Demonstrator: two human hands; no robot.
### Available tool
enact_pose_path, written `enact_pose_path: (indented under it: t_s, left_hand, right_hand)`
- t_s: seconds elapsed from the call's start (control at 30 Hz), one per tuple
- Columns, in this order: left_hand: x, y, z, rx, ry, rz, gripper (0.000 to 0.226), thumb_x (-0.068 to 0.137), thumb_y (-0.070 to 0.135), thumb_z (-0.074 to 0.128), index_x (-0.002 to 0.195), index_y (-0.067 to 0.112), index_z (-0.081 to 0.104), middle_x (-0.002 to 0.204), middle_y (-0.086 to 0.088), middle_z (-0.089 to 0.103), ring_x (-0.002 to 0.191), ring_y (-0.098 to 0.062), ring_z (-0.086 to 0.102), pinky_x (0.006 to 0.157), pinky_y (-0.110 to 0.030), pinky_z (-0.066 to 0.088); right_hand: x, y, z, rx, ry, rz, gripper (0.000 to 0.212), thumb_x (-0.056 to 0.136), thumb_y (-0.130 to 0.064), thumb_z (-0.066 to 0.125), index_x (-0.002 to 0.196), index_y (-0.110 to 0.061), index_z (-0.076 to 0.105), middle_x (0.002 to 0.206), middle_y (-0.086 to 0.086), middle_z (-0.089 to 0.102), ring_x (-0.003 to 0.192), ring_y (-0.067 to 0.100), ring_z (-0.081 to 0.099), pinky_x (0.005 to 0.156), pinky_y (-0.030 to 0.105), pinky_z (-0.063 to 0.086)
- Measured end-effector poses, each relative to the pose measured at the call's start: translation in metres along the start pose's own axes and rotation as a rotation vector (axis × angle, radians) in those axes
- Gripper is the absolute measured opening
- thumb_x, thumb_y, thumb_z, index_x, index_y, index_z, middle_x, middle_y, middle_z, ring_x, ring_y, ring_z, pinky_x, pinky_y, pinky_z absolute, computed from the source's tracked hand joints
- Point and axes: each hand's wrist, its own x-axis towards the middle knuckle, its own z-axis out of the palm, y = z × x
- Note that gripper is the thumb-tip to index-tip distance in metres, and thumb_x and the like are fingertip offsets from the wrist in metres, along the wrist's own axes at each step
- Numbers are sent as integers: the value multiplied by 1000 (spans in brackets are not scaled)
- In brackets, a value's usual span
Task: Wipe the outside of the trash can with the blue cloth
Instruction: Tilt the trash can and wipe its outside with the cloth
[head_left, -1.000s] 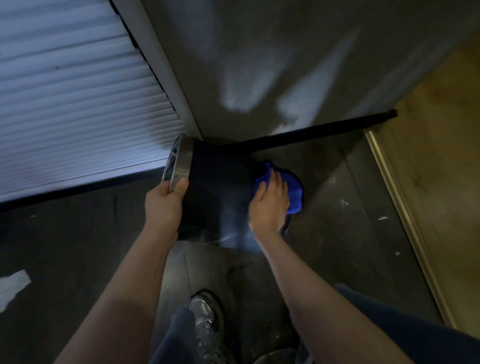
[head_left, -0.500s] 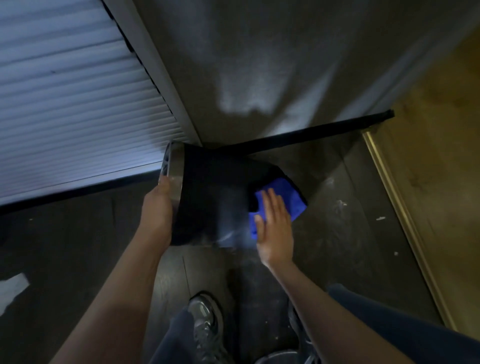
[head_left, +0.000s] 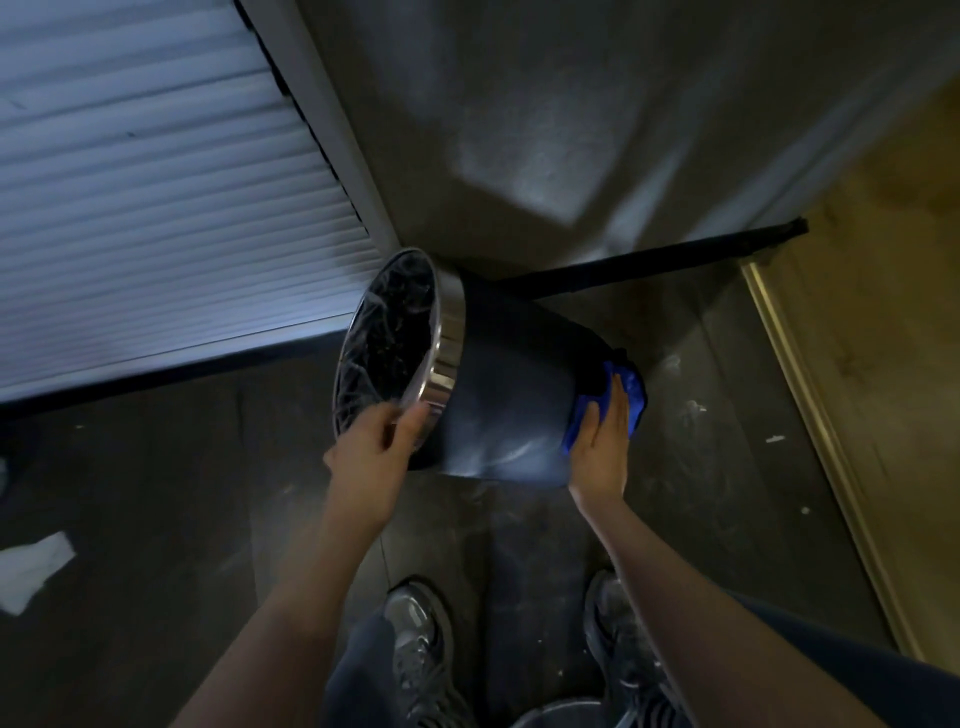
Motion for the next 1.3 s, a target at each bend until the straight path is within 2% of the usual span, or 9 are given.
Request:
enact_pose_path:
  t_s: [0.17, 0.3, 0.4, 0.57, 0.7, 0.97, 1.13, 1.23, 1.3]
  left_hand:
    - [-12, -7, 12, -56, 14, 45, 27, 90, 25, 53, 78, 2, 61, 74, -15, 63, 75, -25, 58, 77, -40, 45]
    - [-3, 10, 15, -145, 81, 48, 27, 90, 25, 51, 70, 8, 60, 62, -3, 54, 61, -11, 47, 55, -15, 36]
    - [7, 17, 11, -167, 161, -15, 40, 89, 34, 51, 62, 5, 56, 58, -6, 47, 57, -14, 41, 55, -30, 33]
    - [17, 8, -8, -142, 231, -180, 41, 87, 46, 50, 55, 19, 54, 59, -3, 51, 65, -21, 49, 66, -33, 39]
    - [22, 12, -9, -116, 201, -198, 40, 88, 47, 46, 58, 21, 55, 65, -5, 55, 75, -26, 54, 78, -40, 44]
    - [24, 20, -6, -147, 206, -159, 45, 94, 33, 41, 52, 17, 43, 56, -4, 45, 59, -19, 41, 62, -32, 30]
    - [25, 12, -15, -154, 213, -228, 45, 93, 45, 38, 80, 10, 62, 91, -18, 63, 87, -33, 59, 84, -41, 47]
    - [26, 10, -19, -154, 192, -242, 45, 93, 44, 37, 92, 6, 61, 100, -22, 63, 99, -40, 58, 95, -51, 45]
    - [24, 10, -19, -157, 184, -236, 44, 93, 44, 37, 87, 7, 60, 95, -21, 62, 93, -37, 58, 91, -47, 46]
  right_hand:
    - [19, -2, -8, 39, -44, 55, 46, 99, -25, 29, 143, -17, 21, 152, 5, 26, 139, 21, 25, 113, 35, 24]
    - [34, -13, -6, 91, -109, 128, 45, 99, -29, 28, 143, -20, 23, 151, 3, 29, 137, 21, 29, 113, 30, 22]
    - [38, -20, -1, 67, -174, 136, 42, 99, -30, 29, 139, -17, 32, 144, 6, 41, 130, 22, 39, 100, 21, 24]
    - [27, -32, 5, -44, -214, 77, 33, 98, -26, 30, 119, -13, 51, 119, 9, 58, 108, 26, 55, 87, 29, 39]
    - [14, -64, 15, -170, -171, -42, 37, 98, -19, 31, 131, -12, 43, 130, 14, 54, 119, 30, 49, 100, 43, 38]
    - [-27, -177, 75, -96, -318, -439, 43, 97, -23, 33, 140, -16, 31, 146, 7, 38, 135, 25, 31, 108, 41, 24]
    - [-23, -132, 55, -263, -380, -637, 44, 97, -25, 33, 140, -18, 30, 147, 6, 37, 135, 23, 33, 106, 37, 30]
    - [-16, -85, 34, -283, -297, -542, 43, 96, -27, 35, 138, -16, 35, 143, 7, 43, 132, 22, 39, 106, 35, 32]
    - [-9, -57, 21, -273, -242, -441, 43, 96, -25, 36, 137, -13, 37, 141, 9, 45, 131, 23, 41, 107, 33, 30]
